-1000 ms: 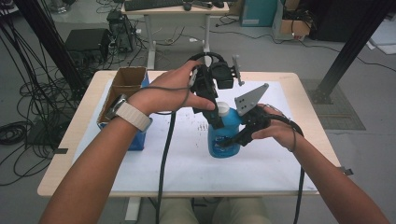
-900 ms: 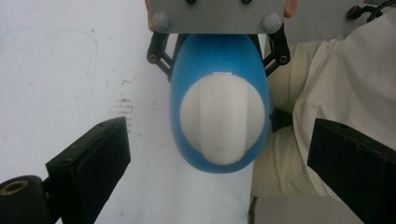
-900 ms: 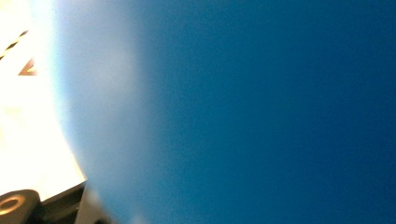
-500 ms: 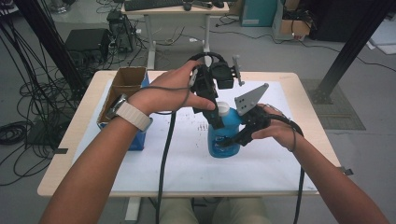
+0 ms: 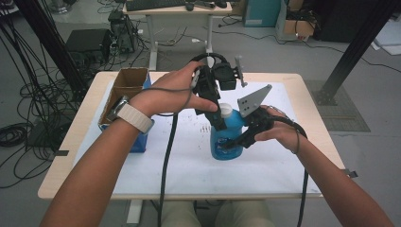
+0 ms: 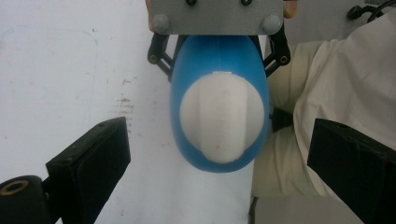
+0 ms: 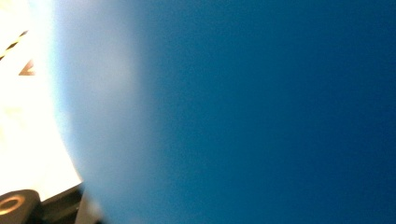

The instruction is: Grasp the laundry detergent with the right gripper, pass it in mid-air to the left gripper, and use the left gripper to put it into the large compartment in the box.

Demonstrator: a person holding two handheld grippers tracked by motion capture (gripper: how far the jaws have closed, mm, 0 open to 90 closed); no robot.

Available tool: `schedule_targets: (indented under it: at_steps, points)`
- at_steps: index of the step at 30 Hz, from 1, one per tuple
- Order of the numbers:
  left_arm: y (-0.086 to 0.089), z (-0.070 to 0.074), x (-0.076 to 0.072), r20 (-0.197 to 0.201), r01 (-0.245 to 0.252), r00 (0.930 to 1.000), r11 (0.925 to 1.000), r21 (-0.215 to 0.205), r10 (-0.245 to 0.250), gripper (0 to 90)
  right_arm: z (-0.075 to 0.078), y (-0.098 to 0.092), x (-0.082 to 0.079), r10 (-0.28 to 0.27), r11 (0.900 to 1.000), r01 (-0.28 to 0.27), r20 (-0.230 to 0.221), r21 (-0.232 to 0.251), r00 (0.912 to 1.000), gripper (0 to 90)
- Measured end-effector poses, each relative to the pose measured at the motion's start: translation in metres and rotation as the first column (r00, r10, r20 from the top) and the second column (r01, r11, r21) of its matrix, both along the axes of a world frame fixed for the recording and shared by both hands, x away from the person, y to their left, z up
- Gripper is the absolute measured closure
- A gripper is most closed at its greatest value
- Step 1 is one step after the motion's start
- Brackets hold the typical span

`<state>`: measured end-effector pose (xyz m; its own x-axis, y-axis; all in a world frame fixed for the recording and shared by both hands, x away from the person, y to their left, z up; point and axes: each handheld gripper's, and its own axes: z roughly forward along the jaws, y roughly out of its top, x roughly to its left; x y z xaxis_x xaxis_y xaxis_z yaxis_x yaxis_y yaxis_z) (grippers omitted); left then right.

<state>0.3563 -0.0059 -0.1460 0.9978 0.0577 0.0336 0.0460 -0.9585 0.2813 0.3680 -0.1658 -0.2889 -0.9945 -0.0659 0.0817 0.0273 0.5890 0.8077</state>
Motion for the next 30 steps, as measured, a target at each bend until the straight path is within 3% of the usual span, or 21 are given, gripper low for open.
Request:
schedule_targets:
  at_steps: [30]
  points:
    - [-0.0008,-0.0019,0.0010,-0.005,0.001,1.0000,1.0000,-0.002,-0.001,6.2,-0.0003,0.0003,0.0005,0.003,1.000,-0.003,0.003,-0.001,1.0000,42.8]
